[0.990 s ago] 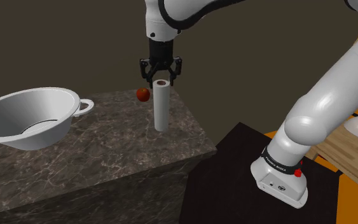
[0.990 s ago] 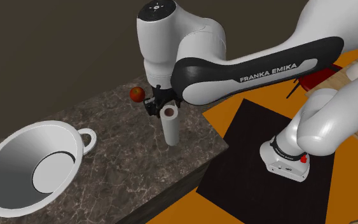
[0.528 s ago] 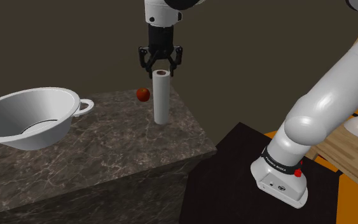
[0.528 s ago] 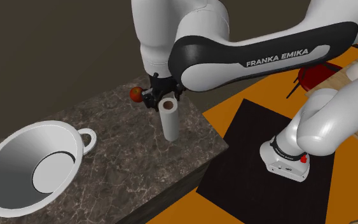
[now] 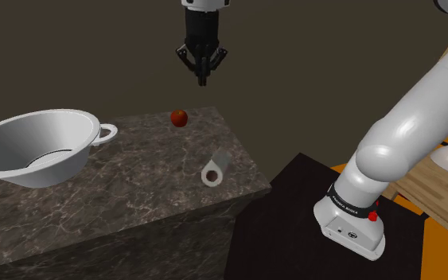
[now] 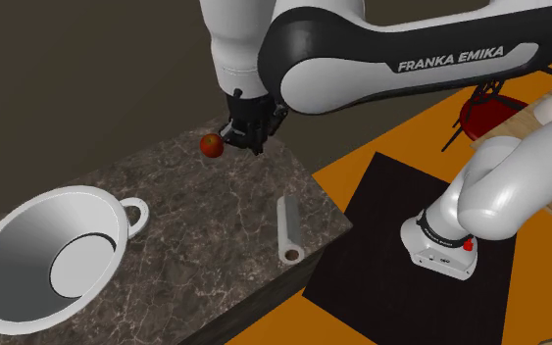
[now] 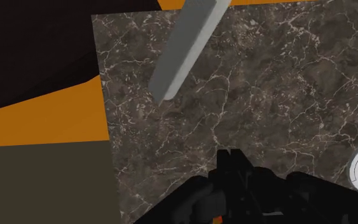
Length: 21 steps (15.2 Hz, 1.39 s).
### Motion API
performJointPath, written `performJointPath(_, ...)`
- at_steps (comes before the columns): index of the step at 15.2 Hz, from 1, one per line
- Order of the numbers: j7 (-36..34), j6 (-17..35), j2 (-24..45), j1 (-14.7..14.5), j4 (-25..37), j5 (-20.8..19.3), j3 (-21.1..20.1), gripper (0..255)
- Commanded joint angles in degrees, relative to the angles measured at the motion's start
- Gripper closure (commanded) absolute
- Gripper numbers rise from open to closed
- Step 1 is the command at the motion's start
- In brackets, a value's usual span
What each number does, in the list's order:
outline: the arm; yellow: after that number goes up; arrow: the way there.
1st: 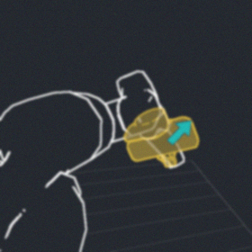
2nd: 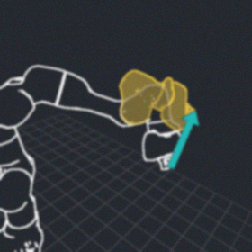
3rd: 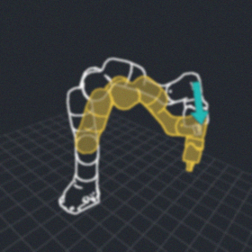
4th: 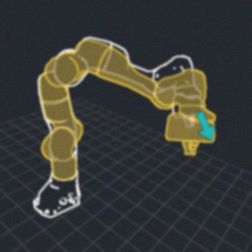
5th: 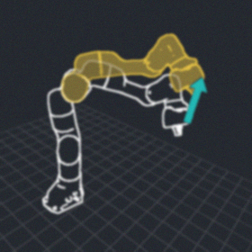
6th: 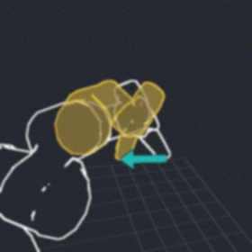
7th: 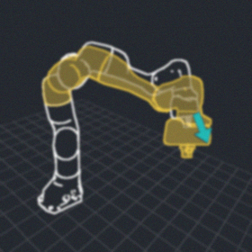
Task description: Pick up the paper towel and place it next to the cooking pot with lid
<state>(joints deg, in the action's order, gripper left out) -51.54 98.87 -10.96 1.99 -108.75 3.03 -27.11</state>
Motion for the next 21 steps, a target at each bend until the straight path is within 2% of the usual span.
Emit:
performJointPath(1, -0.1, -1.67, 0.16, 0.02, 1.79, -0.08, -0.01, 255)
performJointPath(2, -0.13, -0.8, 0.26, 0.01, 1.03, -0.11, -0.05, 255)
performJointPath(3, -0.13, -0.8, 0.26, 0.01, 1.03, -0.11, -0.05, 0)
performJointPath(8, -1.09, 13.08, -11.68, -1.29, -18.73, 7.98, 1.88, 0)
performJointPath(13, -3.3, 26.63, -20.24, -4.34, -35.34, 15.88, 1.68, 0)
performJointPath(17, -5.83, 38.44, -24.14, -7.93, -46.59, 23.11, -0.33, 0)
performJointPath(21, -8.83, 52.56, -23.61, -12.92, -55.54, 31.87, -4.03, 0)
